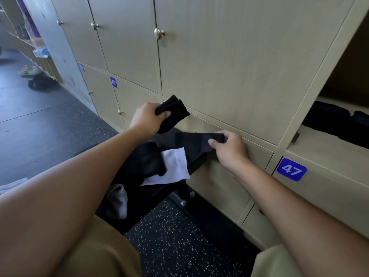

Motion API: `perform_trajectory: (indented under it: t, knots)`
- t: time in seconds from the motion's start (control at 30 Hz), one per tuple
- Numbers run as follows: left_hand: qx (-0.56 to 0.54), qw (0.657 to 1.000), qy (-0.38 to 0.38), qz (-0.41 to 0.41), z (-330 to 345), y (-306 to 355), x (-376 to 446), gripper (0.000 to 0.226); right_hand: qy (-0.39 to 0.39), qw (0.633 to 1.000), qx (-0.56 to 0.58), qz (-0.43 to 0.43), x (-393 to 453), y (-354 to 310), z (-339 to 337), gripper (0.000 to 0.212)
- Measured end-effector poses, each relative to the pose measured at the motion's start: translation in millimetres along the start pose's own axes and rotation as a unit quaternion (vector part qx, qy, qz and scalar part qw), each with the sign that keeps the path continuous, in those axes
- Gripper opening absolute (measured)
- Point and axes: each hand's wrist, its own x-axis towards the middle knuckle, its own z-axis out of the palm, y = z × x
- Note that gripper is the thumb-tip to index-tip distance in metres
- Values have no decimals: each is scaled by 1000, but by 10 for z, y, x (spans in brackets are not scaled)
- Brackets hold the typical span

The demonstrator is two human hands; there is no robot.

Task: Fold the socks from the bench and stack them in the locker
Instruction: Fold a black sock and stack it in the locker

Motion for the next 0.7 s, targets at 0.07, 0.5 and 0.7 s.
perform_trajectory:
  t: [0.07, 0.5, 0.7]
  knots:
    - [-13, 1000, 8, 17, -18, 98, -24, 17, 11, 1000, 5, -18, 4, -32, -100, 7]
    - [-43, 992, -28, 119, -127, 835, -360, 16, 5, 995, 80, -52, -401, -273, -1071, 7]
    - [-45, 983, -85, 156, 18, 1072, -593, 25, 30, 996, 73, -39, -650, -306, -1639, 9]
